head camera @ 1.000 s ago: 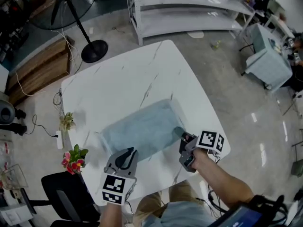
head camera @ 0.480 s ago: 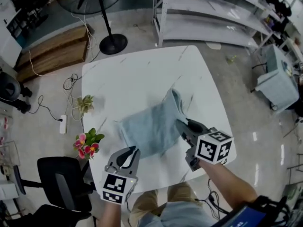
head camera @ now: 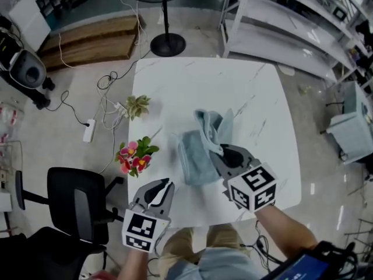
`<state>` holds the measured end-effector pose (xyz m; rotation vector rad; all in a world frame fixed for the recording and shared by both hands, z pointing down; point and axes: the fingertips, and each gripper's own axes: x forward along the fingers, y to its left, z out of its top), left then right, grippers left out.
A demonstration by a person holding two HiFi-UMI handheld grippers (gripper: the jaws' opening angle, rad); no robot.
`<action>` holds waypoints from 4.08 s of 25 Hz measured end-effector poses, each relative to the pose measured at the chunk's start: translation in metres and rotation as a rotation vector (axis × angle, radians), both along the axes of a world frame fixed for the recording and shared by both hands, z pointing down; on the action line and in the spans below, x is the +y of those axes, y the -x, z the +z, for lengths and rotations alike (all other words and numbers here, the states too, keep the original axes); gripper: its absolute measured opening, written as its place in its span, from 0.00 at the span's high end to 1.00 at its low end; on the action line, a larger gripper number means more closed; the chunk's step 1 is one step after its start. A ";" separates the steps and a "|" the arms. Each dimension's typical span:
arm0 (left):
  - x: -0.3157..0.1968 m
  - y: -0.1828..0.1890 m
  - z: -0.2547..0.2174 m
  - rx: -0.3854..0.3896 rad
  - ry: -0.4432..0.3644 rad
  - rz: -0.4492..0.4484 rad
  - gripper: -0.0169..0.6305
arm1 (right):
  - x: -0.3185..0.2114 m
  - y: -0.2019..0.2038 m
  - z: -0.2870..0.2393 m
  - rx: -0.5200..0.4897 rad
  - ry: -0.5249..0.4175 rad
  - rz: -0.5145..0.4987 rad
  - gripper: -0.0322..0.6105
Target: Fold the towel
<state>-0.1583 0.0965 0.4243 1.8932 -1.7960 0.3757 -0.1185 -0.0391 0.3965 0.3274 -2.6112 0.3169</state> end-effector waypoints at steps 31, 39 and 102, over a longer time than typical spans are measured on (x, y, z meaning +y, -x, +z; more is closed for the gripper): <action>0.009 -0.006 0.023 0.075 0.004 -0.028 0.91 | 0.088 0.004 0.086 0.337 -0.327 -0.453 0.74; -0.048 0.012 0.021 0.143 -0.036 -0.097 0.91 | 0.097 -0.002 0.076 0.264 -0.381 -0.519 0.90; -0.124 0.037 0.049 0.319 -0.030 -0.216 0.84 | 0.020 0.075 -0.016 -0.033 0.093 -1.499 0.89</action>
